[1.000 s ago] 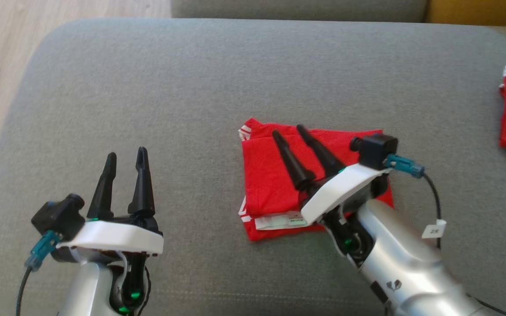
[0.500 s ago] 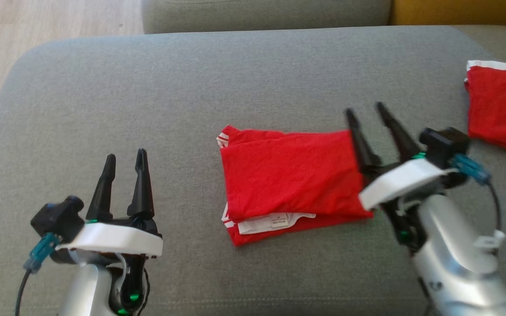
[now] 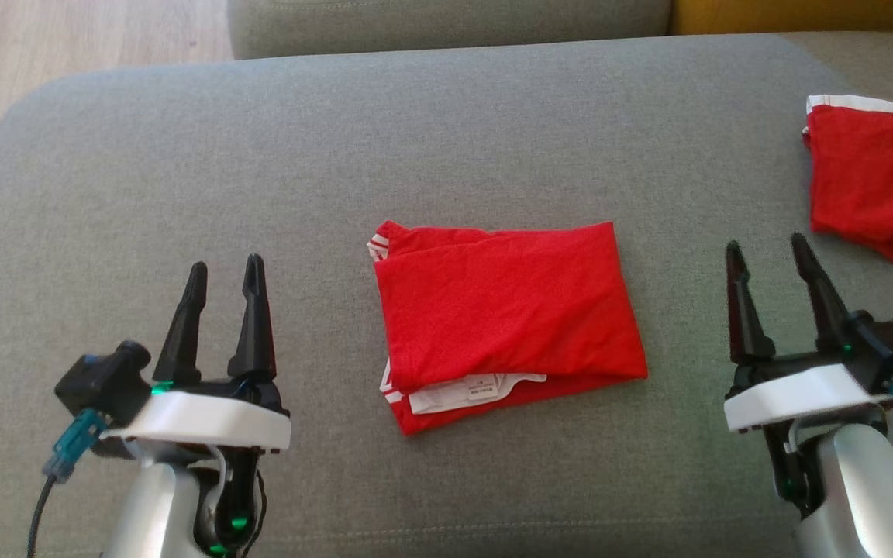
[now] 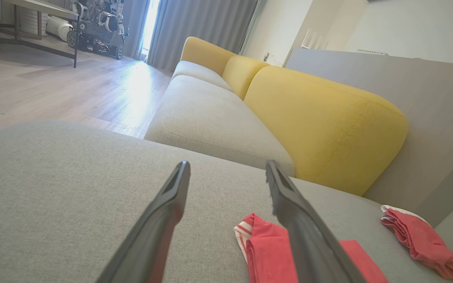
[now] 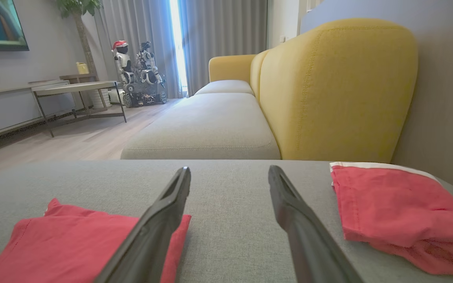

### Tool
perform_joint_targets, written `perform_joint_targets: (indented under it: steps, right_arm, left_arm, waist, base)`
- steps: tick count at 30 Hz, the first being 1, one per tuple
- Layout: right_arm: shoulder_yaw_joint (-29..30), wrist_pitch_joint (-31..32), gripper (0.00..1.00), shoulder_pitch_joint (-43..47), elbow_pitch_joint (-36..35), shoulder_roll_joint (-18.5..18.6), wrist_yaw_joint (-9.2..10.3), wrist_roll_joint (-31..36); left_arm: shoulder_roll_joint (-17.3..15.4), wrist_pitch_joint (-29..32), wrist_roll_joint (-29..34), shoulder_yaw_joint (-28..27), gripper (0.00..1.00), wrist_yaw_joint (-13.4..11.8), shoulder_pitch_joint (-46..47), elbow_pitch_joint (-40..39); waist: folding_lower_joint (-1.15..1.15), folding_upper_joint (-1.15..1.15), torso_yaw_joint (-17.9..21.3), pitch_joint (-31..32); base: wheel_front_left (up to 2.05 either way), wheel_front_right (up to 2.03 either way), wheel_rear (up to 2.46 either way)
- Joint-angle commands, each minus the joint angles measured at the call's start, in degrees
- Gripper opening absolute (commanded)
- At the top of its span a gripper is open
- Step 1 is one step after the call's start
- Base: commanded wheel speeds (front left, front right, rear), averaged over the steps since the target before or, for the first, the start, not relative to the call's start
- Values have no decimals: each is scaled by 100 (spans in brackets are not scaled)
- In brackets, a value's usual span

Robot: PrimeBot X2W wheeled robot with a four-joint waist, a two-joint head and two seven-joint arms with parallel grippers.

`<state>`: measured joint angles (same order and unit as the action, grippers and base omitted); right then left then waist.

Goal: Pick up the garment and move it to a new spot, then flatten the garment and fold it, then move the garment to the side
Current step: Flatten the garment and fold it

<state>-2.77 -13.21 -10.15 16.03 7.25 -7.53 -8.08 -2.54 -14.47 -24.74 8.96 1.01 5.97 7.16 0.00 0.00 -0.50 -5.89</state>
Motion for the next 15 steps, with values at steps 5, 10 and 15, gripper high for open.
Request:
perform_joint_targets:
  steps: [5,10,15]
  right_arm:
    - [155,-139,100,95,-426,-174,4,285]
    - [224,-168,100,217,-454,-283,4,493]
    - [231,-174,100,221,-441,-340,4,535]
  left_arm:
    - [-33,-52,33,-135,100,-43,-16,-163]
    - [-33,-52,-43,-99,100,-86,-15,-182]
    - [-33,-52,-15,-90,100,-107,-14,-213]
  waist:
    - [0,0,9,-39]
    - [0,0,-48,-39]
    - [0,0,-59,-33]
  base:
    - [0,0,0]
    - [0,0,0]
    - [0,0,0]
